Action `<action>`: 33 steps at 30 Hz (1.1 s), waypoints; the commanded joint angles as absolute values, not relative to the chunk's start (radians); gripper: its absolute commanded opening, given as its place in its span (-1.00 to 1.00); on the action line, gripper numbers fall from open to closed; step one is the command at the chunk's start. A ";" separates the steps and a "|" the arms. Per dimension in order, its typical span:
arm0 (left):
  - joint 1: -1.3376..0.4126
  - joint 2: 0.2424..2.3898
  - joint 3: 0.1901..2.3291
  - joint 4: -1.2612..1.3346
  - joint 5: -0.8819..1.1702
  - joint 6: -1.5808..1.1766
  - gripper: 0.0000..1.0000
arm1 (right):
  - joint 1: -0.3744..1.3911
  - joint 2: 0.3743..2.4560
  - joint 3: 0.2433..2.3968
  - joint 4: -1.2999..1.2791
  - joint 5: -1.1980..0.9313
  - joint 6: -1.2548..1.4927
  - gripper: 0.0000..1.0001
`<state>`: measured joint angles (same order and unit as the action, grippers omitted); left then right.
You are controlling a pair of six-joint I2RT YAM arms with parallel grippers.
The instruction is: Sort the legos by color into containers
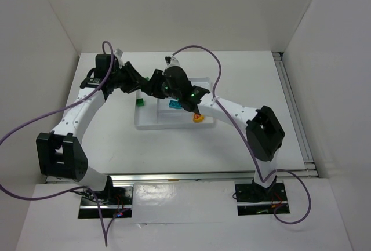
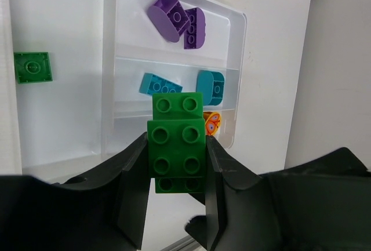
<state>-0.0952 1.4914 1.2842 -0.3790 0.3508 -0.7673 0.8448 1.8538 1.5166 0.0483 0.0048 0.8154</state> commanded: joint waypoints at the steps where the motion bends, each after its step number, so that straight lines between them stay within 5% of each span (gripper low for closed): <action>1: -0.101 1.445 1.276 -0.344 0.367 -0.793 -1.00 | 0.865 1.881 1.549 0.097 0.041 0.827 -0.19; 14: -0.120 1.436 1.295 -0.353 0.348 -0.793 -1.00 | 0.896 1.862 1.489 0.166 0.193 0.836 -0.32; 22: -0.120 1.417 1.276 -0.362 0.339 -0.784 -1.00 | 0.914 1.861 1.483 0.135 0.291 0.827 -1.00; 24: -0.120 1.417 1.276 -0.373 0.330 -0.784 -0.82 | 0.914 1.852 1.468 0.135 0.291 0.827 -1.00; 29: -0.120 1.417 1.276 -0.373 0.321 -0.766 0.33 | 0.914 1.852 1.467 0.106 0.270 0.807 -1.00; 33: -0.120 1.417 1.276 -0.382 0.311 -0.755 0.65 | 0.914 1.841 1.444 0.106 0.270 0.798 -1.00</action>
<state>-0.1150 1.4548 1.2800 -0.3897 0.3149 -0.7807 0.9073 1.8721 1.4616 0.1001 0.2340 0.8181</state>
